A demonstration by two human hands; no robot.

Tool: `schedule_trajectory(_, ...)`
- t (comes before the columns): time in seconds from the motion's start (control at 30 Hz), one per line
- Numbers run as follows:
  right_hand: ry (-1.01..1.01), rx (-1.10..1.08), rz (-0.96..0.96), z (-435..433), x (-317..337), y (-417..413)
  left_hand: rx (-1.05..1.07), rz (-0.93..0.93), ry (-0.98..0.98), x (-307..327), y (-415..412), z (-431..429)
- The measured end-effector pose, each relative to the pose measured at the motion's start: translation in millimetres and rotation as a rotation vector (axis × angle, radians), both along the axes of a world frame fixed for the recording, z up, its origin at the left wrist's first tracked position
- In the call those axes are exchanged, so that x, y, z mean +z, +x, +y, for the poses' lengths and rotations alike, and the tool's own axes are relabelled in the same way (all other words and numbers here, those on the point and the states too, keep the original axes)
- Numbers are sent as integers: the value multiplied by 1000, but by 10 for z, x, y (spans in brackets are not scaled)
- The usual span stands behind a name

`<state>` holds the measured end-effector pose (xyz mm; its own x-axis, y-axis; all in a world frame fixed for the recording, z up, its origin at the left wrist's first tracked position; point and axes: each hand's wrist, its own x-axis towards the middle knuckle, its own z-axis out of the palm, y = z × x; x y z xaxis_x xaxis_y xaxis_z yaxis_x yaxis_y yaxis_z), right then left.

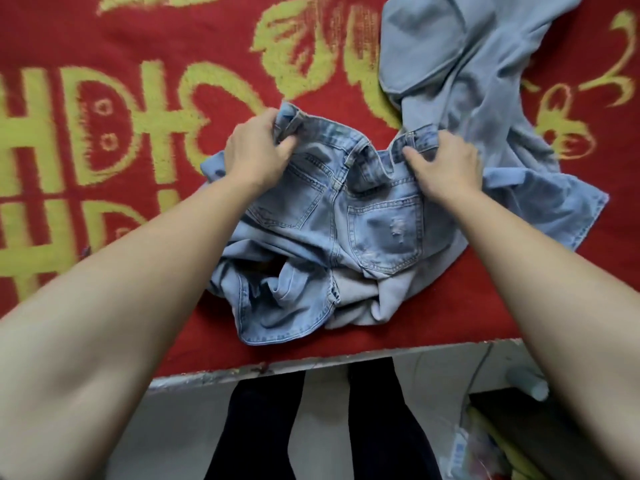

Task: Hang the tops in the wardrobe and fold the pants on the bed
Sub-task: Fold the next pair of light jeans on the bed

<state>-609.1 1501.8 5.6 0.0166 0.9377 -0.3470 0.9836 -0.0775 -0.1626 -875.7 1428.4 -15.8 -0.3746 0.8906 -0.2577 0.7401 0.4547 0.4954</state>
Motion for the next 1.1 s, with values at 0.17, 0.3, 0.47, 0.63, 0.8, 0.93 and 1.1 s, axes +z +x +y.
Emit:
schedule_trajectory(0.17, -22, 110, 107, -194, 602, -54, 61, 43, -107, 650, -188, -431)
schedule_trajectory(0.3, 20, 380, 38, -317, 1354, 22, 174, 125, -120, 1355, -393, -748)
schedule_trajectory(0.47, 263, 582, -79, -169, 2458, 182, 128, 224, -41, 2484, -433, -905)
schedule_trajectory(0.63, 166, 688, -77, -40, 3374, 300, 116, 288, 6, 3553, -163, -983)
schedule_trajectory(0.8, 112, 790, -103, -37, 3956, 428, 94, 380, 11, 4123, 22, -1197)
schedule_trajectory(0.93, -68, 842, -185, -79, 4221, 343, 87, 515, -83, 4321, -13, -1345)
schedule_trajectory(1.1, -321, 707, -77, -51, 4213, 100, -69, 537, -313, 4386, -344, -1288)
